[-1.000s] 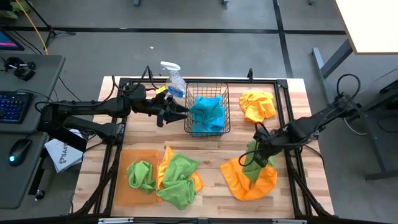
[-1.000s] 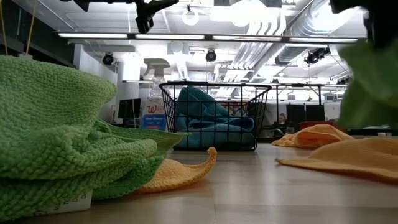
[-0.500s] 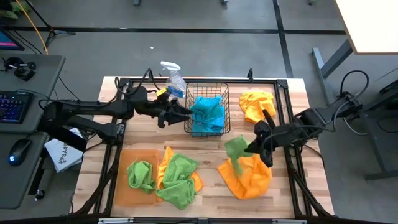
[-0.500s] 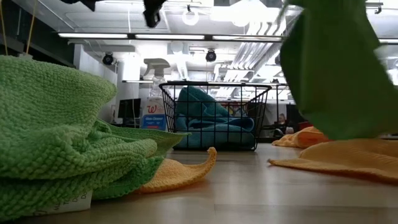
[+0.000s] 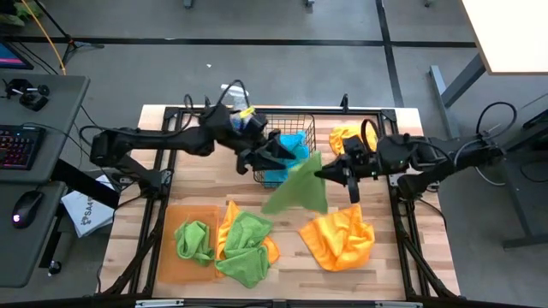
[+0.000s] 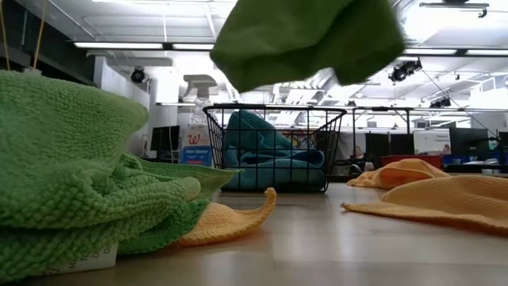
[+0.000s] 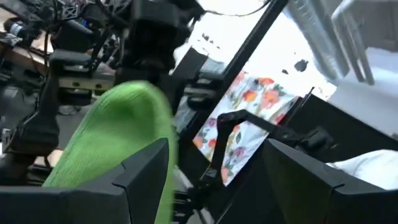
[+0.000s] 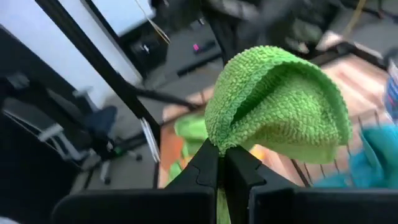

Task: Sort microfiber towel by color & place in baskets
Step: Put the right green towel into the orange bin

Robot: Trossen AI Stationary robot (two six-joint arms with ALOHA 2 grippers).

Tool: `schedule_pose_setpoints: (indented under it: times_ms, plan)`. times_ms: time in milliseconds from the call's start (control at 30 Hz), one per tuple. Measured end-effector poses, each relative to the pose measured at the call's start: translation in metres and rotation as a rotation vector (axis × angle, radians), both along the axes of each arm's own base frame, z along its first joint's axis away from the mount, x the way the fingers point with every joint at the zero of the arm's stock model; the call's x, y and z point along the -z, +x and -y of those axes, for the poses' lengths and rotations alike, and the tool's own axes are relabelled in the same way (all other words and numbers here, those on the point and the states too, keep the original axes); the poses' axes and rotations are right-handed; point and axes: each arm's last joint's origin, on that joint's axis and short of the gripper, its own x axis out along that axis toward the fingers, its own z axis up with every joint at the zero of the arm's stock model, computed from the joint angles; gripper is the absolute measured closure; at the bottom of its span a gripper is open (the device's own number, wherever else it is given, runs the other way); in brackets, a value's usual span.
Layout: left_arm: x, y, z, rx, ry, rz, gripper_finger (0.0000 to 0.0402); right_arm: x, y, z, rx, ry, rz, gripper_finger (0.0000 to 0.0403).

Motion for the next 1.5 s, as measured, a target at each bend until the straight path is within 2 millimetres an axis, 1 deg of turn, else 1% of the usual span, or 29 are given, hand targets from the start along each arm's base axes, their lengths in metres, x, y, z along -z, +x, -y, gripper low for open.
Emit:
schedule_pose_setpoints:
  times_ms: [167, 233, 367, 500, 633, 767, 900, 1100, 1167, 1200, 1267, 1333, 1367, 1400, 1500]
  plan:
    - [0.003, 0.023, -0.004, -0.034, 0.077, -0.062, 0.0151, -0.01, 0.004, 0.003, -0.037, -0.004, 0.106, 0.0403]
    - [0.005, 0.03, -0.005, -0.074, 0.108, -0.075, 0.0151, -0.011, 0.005, 0.002, -0.051, -0.002, 0.12, 0.0403]
    - [0.006, 0.039, -0.004, -0.079, 0.119, -0.068, 0.0151, -0.01, 0.007, 0.002, -0.047, -0.017, 0.121, 0.0403]
    - [0.003, 0.039, 0.004, 0.014, 0.13, -0.049, 0.0151, -0.01, 0.008, 0.006, 0.01, -0.059, 0.127, 0.0403]
    - [0.002, 0.038, 0.006, 0.089, 0.13, -0.047, 0.0151, -0.012, 0.008, 0.01, 0.029, -0.066, 0.139, 0.0403]
    - [0.003, 0.039, 0.005, 0.064, 0.137, -0.045, 0.0151, -0.014, 0.011, 0.012, 0.016, -0.055, 0.174, 0.0403]
    - [0.005, 0.04, 0.006, 0.004, 0.171, -0.054, 0.0151, -0.016, 0.017, 0.01, 0.002, -0.064, 0.212, 0.0403]
    - [0.005, 0.04, 0.006, -0.006, 0.229, -0.025, 0.0157, -0.015, 0.021, 0.01, 0.002, -0.064, 0.218, 0.0402]
    - [0.006, 0.04, 0.006, -0.007, 0.245, -0.029, 0.0179, -0.016, 0.021, 0.01, 0.002, -0.061, 0.227, 0.0399]
    - [0.008, 0.04, 0.006, -0.007, 0.256, -0.036, 0.02, -0.017, 0.021, 0.01, 0.003, -0.055, 0.237, 0.0396]
    - [0.011, 0.04, 0.006, 0.004, 0.272, -0.061, 0.0263, -0.019, 0.021, 0.01, 0.007, -0.038, 0.262, 0.0386]
    - [0.013, 0.04, 0.004, 0.013, 0.273, -0.083, 0.0348, -0.021, 0.021, 0.01, 0.017, -0.036, 0.277, 0.037]
    - [0.014, 0.039, 0.002, 0.015, 0.275, -0.09, 0.0373, -0.021, 0.021, 0.01, 0.03, -0.043, 0.277, 0.0359]
    - [0.015, 0.039, 0.0, 0.013, 0.272, -0.1, 0.0383, -0.021, 0.021, 0.011, 0.043, -0.046, 0.277, 0.0347]
    - [0.015, 0.034, -0.006, 0.0, 0.27, -0.149, 0.0395, -0.021, 0.021, 0.011, 0.071, -0.045, 0.275, 0.0301]
